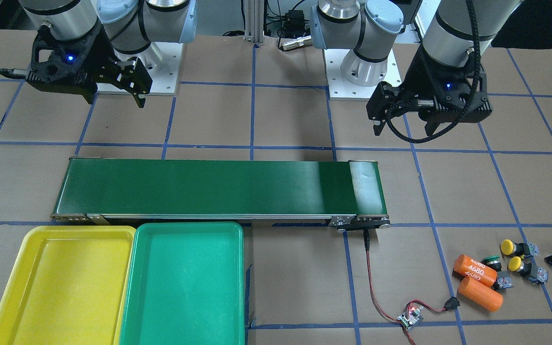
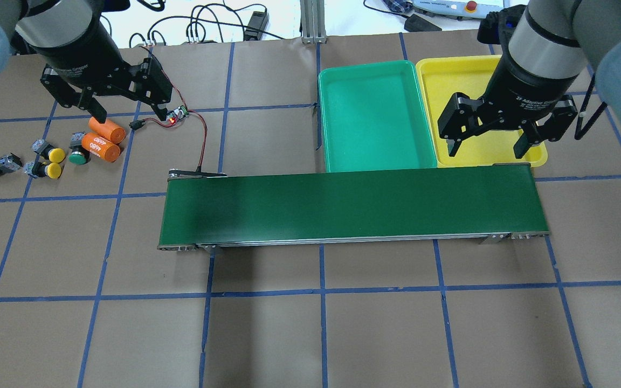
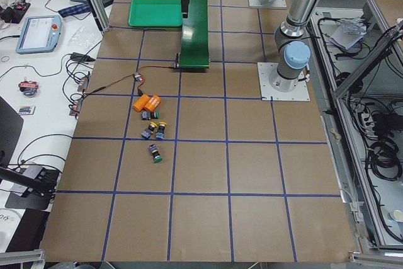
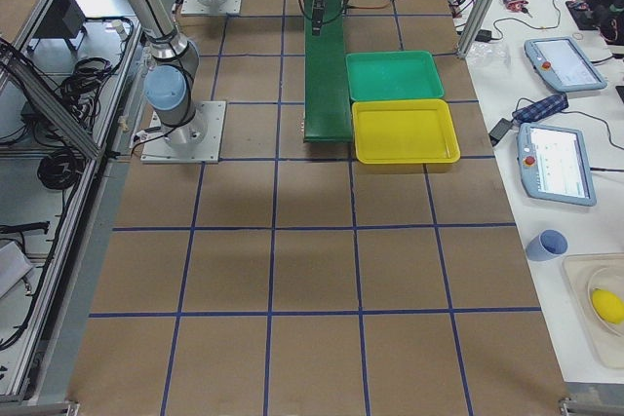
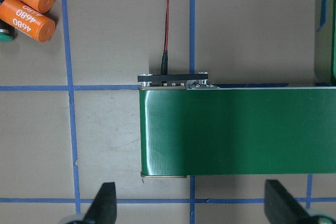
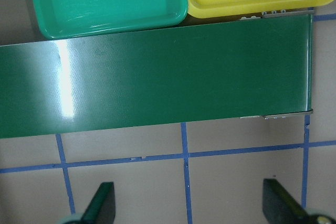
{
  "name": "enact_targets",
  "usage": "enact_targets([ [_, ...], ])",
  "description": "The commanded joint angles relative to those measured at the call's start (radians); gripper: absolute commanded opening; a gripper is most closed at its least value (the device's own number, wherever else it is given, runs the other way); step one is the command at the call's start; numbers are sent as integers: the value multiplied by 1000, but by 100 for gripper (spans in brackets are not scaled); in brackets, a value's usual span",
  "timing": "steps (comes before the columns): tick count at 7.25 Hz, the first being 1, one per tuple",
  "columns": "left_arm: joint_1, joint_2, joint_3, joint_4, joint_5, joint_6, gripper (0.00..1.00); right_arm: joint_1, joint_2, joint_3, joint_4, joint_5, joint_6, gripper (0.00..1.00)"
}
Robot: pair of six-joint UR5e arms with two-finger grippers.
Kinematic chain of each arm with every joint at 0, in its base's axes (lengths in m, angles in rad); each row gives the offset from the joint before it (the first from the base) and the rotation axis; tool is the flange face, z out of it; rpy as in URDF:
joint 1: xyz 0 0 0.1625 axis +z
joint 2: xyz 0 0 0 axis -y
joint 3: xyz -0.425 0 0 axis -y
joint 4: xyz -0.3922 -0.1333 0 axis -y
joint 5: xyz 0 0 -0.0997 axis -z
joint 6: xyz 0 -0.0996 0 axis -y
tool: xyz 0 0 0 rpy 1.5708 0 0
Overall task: Sort buttons by color to trays
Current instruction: 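Move the left gripper down over the orange cells and buttons pile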
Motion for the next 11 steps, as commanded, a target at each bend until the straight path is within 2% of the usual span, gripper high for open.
enact_targets([
  [1,4,13,3,-25,2,2,100,0,-3,3,0,17,9,100],
  [4,19,-2,2,-13,2,15,100,0,-2,3,0,18,3,100],
  [6,114,-32,-17,-12,-16,28,100,0,0,3,8,15,-6,100],
  [7,116,-33,-6,10,-2,73,100,0,-2,3,8,17,0,100],
  [8,118,-38,-29,109,4,128,100,0,0,3,8,8,-9,100],
  [9,121,-70,-11,119,25,132,100,0,-2,3,0,15,-6,100],
  [10,125,-114,6,126,86,135,100,0,-3,3,3,17,-5,100],
  [11,154,-160,35,128,99,143,100,0,-3,3,3,18,-6,100],
])
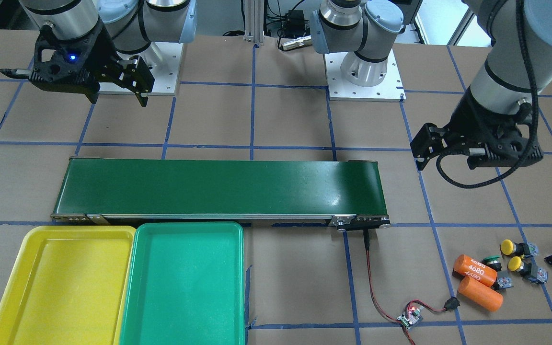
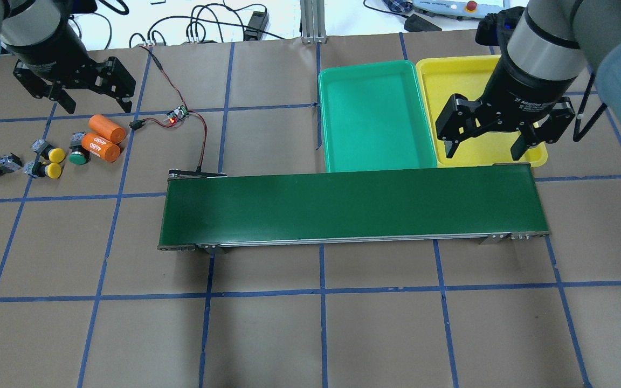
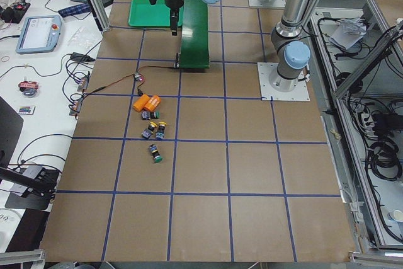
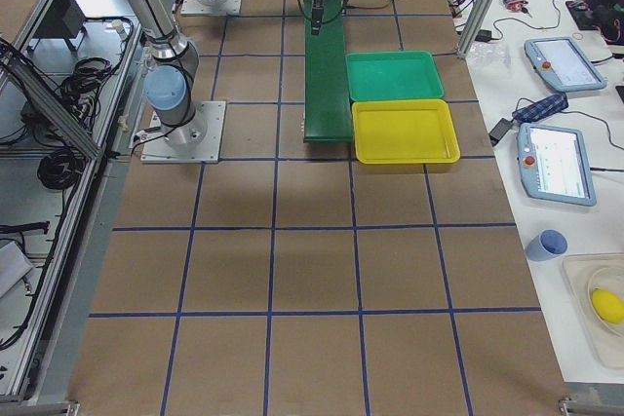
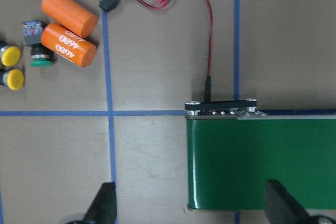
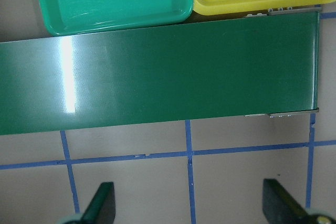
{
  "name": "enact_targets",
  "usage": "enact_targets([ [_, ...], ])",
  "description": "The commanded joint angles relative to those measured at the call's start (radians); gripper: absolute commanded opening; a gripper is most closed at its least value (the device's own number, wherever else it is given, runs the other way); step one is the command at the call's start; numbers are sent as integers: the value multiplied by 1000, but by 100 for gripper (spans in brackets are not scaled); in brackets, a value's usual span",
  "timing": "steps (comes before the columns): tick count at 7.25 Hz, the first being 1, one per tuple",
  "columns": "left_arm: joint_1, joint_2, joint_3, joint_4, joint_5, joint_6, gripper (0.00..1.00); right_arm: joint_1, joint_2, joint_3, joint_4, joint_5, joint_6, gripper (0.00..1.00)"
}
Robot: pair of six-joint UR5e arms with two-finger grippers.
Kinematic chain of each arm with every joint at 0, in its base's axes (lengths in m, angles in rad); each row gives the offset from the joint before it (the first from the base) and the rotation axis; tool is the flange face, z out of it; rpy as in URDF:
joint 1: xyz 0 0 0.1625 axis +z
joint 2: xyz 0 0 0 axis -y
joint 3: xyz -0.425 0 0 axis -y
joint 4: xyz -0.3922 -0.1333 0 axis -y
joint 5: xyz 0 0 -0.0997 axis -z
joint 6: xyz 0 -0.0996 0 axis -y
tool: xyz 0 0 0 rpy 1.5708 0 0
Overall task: Sort buttons by color to trays
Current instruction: 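Move the left gripper down over the orange cells and buttons pile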
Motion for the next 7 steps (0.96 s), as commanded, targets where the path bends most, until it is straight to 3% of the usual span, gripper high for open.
enact_targets([
  [1,92,-111,44,48,29,98,100,0,1,6,3,1,-5,100],
  [3,196,-215,47,166,25,279,100,0,1,6,3,1,-4,100],
  [4,196,-278,51,298,24,368,100,0,1,6,3,1,-2,100],
  [7,210,-416,50,386,27,659,100,0,1,6,3,1,-2,100],
])
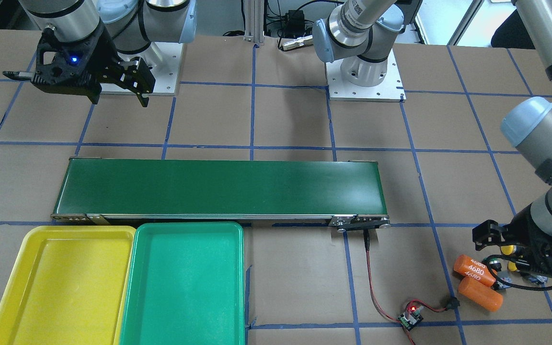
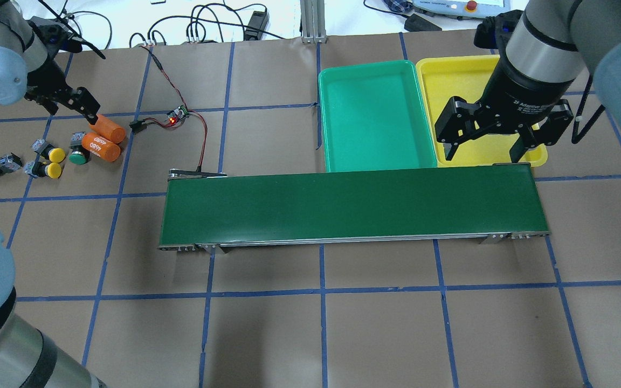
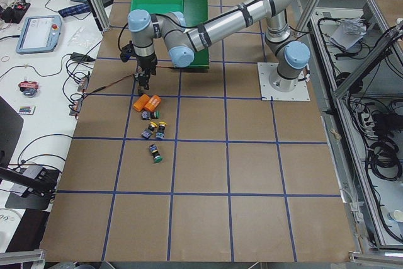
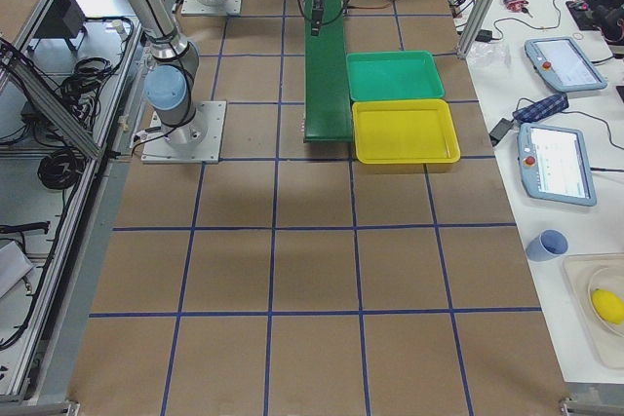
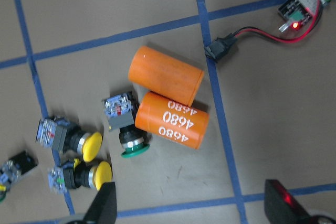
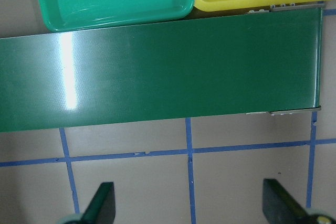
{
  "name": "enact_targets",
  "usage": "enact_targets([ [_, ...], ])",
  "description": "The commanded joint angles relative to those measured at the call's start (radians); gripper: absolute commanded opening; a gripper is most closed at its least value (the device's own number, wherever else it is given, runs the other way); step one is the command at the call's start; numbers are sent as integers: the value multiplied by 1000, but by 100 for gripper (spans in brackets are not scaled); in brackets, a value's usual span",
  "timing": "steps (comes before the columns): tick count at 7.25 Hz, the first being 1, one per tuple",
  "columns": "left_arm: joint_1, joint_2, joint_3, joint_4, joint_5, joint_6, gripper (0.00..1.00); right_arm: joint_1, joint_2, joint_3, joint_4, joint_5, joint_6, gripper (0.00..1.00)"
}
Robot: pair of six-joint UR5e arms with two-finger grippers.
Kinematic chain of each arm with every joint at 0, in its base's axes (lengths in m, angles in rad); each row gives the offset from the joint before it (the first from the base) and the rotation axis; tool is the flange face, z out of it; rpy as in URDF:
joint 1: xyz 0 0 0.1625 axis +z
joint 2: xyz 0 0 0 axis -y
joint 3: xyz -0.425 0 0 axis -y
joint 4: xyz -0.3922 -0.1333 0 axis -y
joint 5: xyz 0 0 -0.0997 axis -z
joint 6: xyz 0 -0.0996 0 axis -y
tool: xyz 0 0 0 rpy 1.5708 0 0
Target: Sort buttons by color to trays
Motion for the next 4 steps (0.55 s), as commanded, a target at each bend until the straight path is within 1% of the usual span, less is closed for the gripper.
enact_targets([
  [1,33,-95,1,94,-10,209,100,0,0,0,0,0,0,100],
  [2,36,-118,0,94,-76,234,100,0,0,0,0,-2,-1,100],
  [3,36,-143,3,96,-87,240,100,0,0,0,3,-2,-1,100],
  [4,21,-126,-13,71,-127,240,100,0,-2,2,3,0,12,100],
])
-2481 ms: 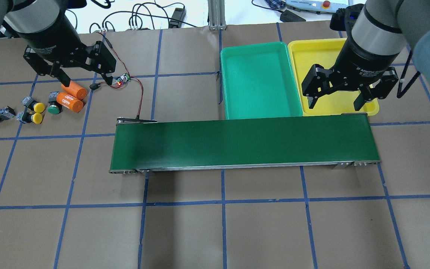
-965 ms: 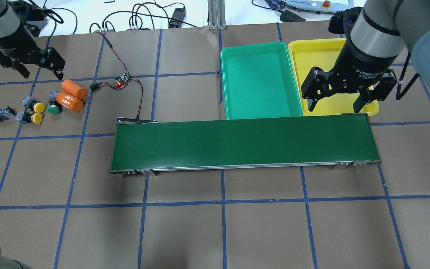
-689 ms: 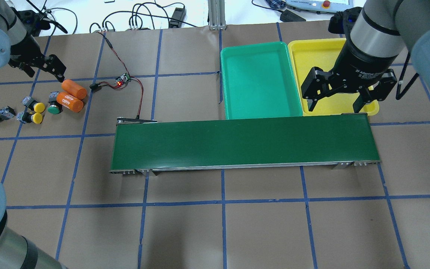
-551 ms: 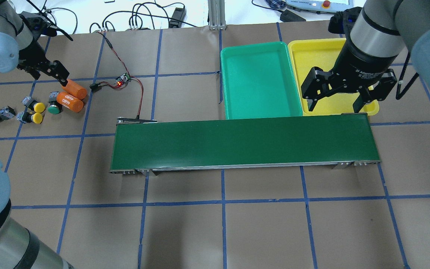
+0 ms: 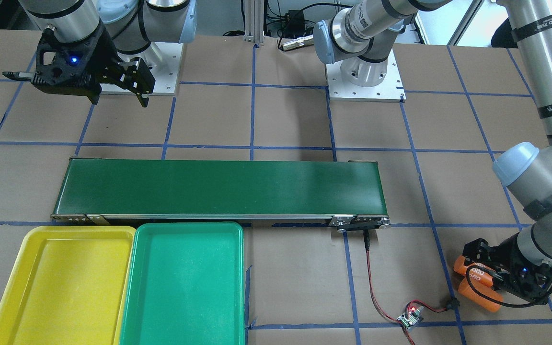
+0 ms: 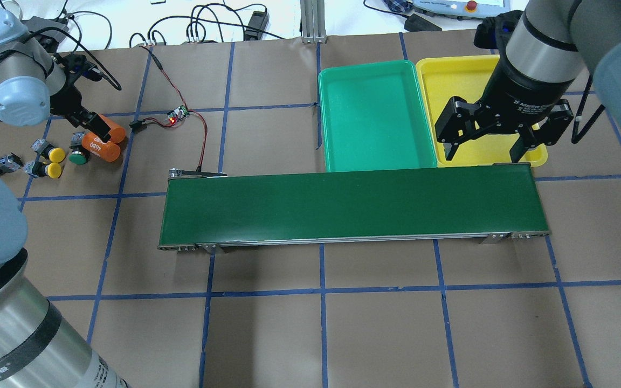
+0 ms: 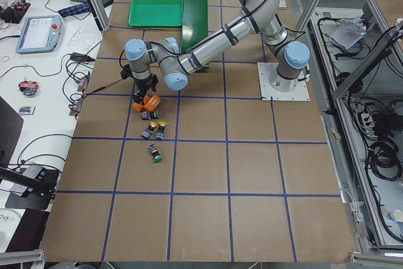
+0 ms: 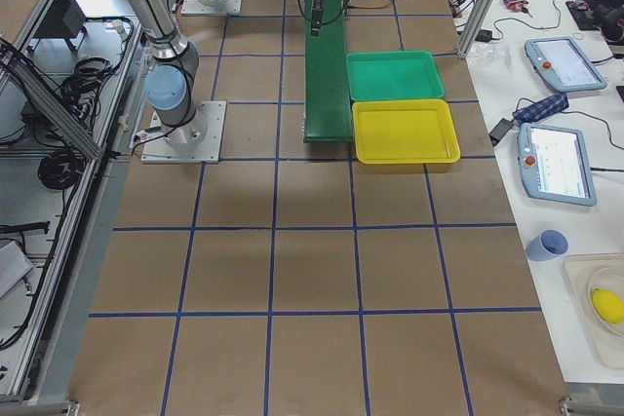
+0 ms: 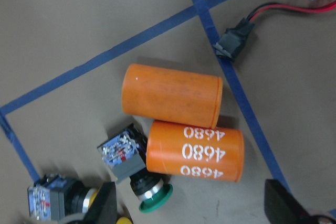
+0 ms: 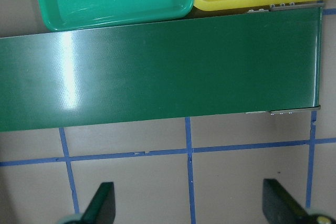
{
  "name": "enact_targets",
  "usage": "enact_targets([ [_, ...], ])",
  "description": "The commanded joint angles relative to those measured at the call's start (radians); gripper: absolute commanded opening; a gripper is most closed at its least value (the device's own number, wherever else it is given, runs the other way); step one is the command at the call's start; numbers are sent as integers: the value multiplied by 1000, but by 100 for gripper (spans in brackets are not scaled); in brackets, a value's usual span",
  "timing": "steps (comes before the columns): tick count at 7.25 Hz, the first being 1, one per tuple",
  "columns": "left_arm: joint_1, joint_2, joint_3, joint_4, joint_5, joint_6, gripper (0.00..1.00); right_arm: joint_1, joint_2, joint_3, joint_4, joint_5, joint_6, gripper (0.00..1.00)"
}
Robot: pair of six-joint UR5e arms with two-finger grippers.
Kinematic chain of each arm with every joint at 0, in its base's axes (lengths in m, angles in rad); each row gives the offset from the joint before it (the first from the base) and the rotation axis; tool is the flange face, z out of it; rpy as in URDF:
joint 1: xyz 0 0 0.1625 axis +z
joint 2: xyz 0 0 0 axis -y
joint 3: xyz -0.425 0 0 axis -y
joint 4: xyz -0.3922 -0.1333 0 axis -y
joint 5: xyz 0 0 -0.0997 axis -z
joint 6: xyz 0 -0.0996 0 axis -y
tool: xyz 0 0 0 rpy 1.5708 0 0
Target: Sort buttons by color to trays
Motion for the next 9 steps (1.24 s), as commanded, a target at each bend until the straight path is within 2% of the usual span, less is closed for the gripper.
enact_targets([
  [1,11,-24,4,-2,-47,50,100,0,0,0,1,1,10,100],
  [7,30,-38,9,-1,-48,80,100,0,0,1,3,-2,4,100],
  [8,28,-31,24,-13,-48,51,100,0,0,1,3,-2,1,100],
  [9,17,-15,32,-37,-48,-69,100,0,0,1,3,-1,1,100],
])
